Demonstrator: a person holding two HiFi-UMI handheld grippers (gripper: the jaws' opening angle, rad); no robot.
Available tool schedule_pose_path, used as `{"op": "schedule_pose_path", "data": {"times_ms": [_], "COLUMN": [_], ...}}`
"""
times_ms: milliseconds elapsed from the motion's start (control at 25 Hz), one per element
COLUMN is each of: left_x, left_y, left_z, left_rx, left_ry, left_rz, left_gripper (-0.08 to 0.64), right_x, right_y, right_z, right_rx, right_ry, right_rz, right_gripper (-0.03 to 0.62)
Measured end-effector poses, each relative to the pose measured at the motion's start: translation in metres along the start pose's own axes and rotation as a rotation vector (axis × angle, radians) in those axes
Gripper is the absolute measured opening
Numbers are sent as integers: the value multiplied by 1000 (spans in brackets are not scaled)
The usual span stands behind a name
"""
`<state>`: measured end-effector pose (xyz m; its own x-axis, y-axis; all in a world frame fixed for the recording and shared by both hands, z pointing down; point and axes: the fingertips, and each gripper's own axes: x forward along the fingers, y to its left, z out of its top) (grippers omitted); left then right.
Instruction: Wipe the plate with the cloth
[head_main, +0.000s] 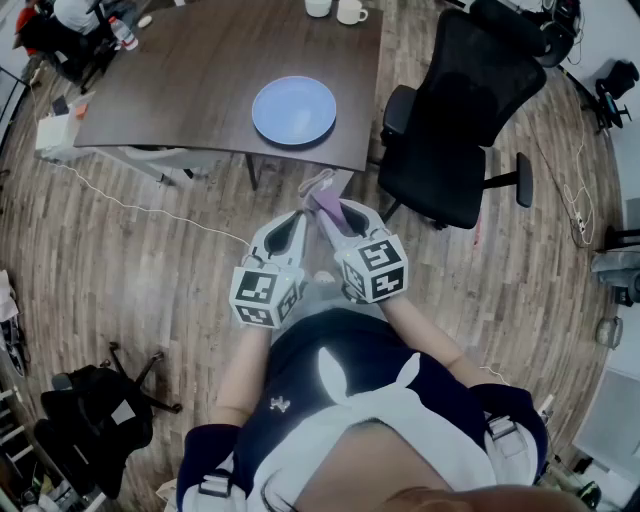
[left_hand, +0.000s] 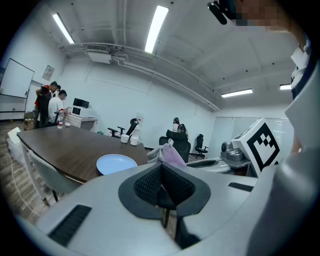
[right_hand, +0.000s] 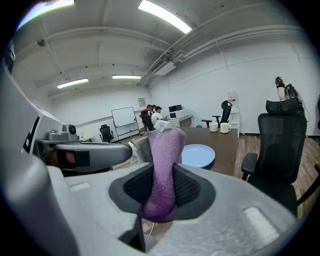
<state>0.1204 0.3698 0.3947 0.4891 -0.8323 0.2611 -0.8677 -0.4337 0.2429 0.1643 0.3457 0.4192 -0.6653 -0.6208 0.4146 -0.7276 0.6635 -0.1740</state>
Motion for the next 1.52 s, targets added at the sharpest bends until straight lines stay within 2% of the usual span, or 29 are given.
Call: {"op": "schedule_pose_path", "data": {"times_ms": [480,920,1240,1520], "left_x": [19,74,112,141], "left_y": [18,81,150,190], "left_z": [-6,15,30,38], "left_rx": [-25,-38,-55,-59], "left_ry": [20,52,77,96], "left_rz": [6,-3,15,-16], "left_gripper": [6,6,6,6], "right_x": [23,90,164,215], "right_y": [-16,-49,-68,-74], "right_z": [1,29,53,64], "right_rx": [12,4,7,10], "right_ry": [15,53,83,114], "right_rz": [2,9,21,19], "right_gripper": [103,105,106,106]}}
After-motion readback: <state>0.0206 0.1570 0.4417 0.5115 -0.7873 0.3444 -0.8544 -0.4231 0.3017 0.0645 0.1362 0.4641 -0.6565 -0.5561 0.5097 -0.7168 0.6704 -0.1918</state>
